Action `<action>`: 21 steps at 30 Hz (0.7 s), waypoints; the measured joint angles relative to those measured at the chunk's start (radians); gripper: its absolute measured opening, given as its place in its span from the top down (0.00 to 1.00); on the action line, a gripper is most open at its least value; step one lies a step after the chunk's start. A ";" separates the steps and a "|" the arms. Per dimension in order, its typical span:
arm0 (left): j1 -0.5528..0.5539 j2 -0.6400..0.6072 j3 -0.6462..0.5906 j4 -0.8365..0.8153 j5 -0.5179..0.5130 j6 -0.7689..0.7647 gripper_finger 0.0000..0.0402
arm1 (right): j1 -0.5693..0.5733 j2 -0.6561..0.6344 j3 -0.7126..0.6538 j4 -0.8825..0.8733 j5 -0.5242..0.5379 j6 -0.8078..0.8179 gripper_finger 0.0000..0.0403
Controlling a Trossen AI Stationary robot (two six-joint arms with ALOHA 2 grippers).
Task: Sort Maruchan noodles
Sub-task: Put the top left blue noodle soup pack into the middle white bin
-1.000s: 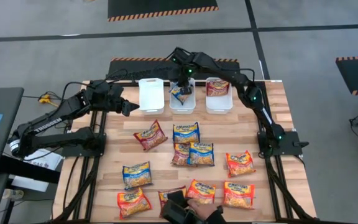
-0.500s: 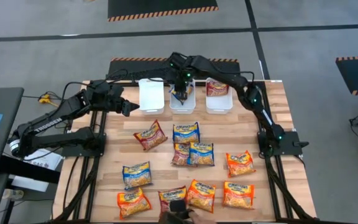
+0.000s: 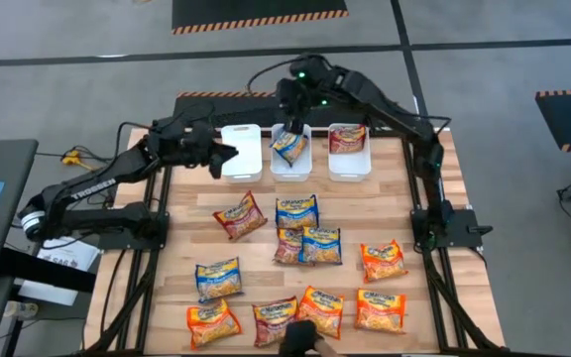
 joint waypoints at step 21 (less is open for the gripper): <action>0.161 0.157 0.201 0.050 0.163 0.075 0.81 | -0.137 0.104 -0.005 0.175 -0.169 0.072 0.44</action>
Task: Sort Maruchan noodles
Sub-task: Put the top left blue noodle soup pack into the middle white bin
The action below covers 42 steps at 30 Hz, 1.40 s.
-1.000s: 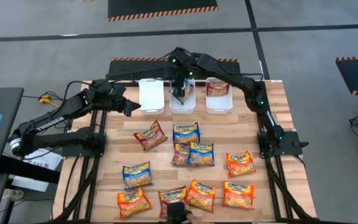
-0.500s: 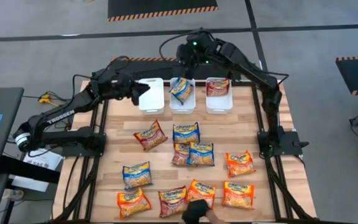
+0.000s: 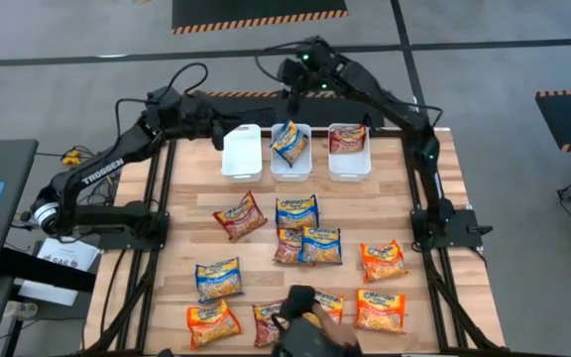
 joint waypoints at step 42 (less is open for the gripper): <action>-0.002 -0.080 0.004 -0.271 0.005 0.027 0.81 | 0.129 0.302 0.001 -0.180 0.168 -0.004 0.46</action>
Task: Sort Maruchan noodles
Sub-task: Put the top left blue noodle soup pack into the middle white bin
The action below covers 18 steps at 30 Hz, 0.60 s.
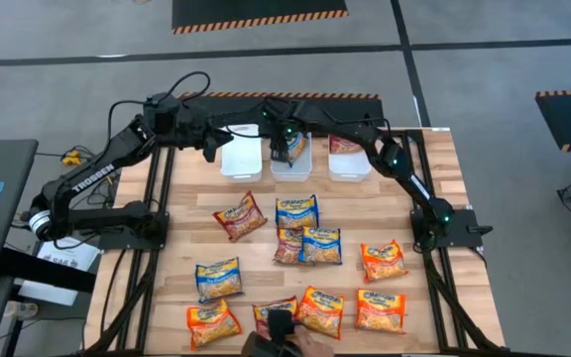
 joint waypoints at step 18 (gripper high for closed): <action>0.000 0.000 0.000 -0.019 -0.002 -0.002 0.81 | 0.010 0.056 0.000 -0.026 0.074 0.001 0.48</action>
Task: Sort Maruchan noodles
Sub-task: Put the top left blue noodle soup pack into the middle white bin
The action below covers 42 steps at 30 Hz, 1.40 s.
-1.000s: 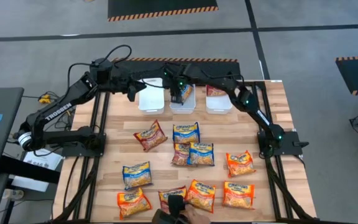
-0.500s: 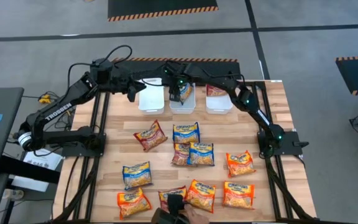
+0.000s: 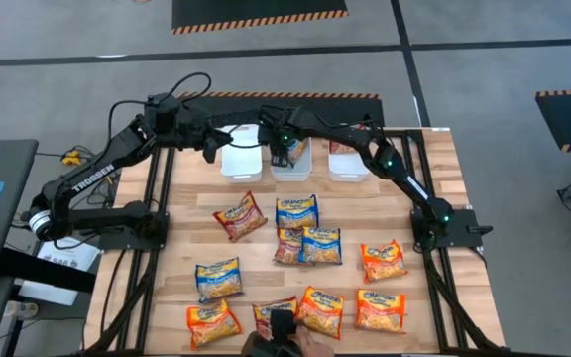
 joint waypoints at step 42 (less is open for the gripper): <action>0.000 0.000 0.000 -0.039 0.013 0.009 0.81 | 0.054 -0.103 0.004 -0.098 0.097 0.455 0.99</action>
